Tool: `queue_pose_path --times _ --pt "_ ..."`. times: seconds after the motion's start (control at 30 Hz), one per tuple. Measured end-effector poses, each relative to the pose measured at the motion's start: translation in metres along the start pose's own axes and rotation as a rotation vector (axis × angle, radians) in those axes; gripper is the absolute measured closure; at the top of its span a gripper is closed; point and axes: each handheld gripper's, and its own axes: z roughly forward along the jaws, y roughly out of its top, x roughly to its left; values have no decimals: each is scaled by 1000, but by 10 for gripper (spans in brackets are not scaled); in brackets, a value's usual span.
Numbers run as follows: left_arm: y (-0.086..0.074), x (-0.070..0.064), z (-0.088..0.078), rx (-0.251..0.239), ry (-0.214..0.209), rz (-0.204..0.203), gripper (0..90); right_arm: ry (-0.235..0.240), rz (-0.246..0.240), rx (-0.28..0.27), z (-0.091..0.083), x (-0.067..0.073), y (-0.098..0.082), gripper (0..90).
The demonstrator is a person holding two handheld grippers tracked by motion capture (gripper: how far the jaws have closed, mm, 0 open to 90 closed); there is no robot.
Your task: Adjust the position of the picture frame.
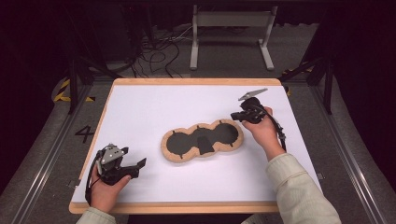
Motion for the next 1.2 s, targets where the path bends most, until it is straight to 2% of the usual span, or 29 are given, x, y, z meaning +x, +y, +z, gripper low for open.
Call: queue_pose_path --times 0.03,0.17,0.2,0.23,0.5,0.63,0.73,0.93,1.13,1.2 --pt "-1 0 0 -1 1 -1 188 0 0 0 0 0 0 900" --pt "-2 2 -2 -7 3 -7 188 -16 -35 53 21 10 25 900" --pt "-2 2 -2 -7 3 -7 188 -16 -35 53 21 10 25 900" --pt "-2 2 -2 -5 2 -5 188 -20 -40 70 29 12 31 900" --pt "-3 2 -1 -3 -5 -5 188 -49 -25 131 54 10 37 900" --pt "-3 2 -1 -3 -5 -7 189 -59 -16 190 66 7 32 900" --pt "-3 2 -1 -3 -5 -8 188 -47 -18 208 67 8 30 900" --pt "-1 2 1 -6 -8 -9 189 -53 -31 236 60 12 26 900" --pt "2 0 4 -2 -13 1 188 -24 -18 226 47 15 9 900" --pt "3 -1 5 -1 -15 3 188 -25 -30 226 45 16 7 900"
